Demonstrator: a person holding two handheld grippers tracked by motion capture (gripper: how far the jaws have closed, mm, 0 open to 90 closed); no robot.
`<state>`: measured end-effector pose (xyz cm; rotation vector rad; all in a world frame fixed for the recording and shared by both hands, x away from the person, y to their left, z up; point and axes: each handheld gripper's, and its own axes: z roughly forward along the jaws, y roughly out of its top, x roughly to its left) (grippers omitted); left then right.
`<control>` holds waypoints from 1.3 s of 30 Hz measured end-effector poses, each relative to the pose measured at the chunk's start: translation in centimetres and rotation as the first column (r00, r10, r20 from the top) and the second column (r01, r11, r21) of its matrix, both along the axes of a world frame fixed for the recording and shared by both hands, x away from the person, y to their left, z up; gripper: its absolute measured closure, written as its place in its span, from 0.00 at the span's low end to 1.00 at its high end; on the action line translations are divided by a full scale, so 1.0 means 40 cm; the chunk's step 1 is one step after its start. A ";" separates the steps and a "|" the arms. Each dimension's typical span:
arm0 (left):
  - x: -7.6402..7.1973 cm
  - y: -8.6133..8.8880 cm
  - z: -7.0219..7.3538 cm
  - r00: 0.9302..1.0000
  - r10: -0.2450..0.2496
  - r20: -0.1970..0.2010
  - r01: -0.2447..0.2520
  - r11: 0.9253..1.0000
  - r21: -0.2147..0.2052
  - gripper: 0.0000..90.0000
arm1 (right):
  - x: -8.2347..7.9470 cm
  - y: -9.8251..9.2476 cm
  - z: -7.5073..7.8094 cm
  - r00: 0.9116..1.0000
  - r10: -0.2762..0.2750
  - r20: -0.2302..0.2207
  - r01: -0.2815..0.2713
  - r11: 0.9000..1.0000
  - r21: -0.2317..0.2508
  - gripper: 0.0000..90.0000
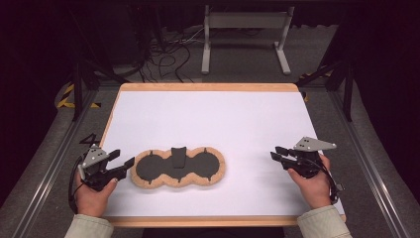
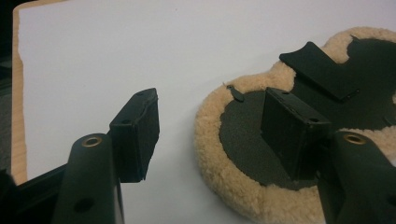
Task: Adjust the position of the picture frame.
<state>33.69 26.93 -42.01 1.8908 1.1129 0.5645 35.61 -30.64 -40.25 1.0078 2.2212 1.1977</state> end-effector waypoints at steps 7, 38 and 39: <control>0.004 0.013 -0.017 0.999 -0.006 -0.040 0.004 0.999 -0.046 0.43 | -0.008 -0.023 0.026 1.000 0.014 0.026 -0.015 1.000 0.011 0.76; 0.045 0.044 -0.062 0.955 0.163 -0.247 -0.162 0.986 0.026 0.68 | -0.003 -0.027 0.009 1.000 -0.002 -0.003 0.002 1.000 0.002 0.73; 0.045 0.043 -0.062 0.954 0.167 -0.250 -0.164 0.986 0.034 0.71 | -0.003 -0.027 0.009 1.000 -0.001 -0.004 0.001 1.000 0.002 0.73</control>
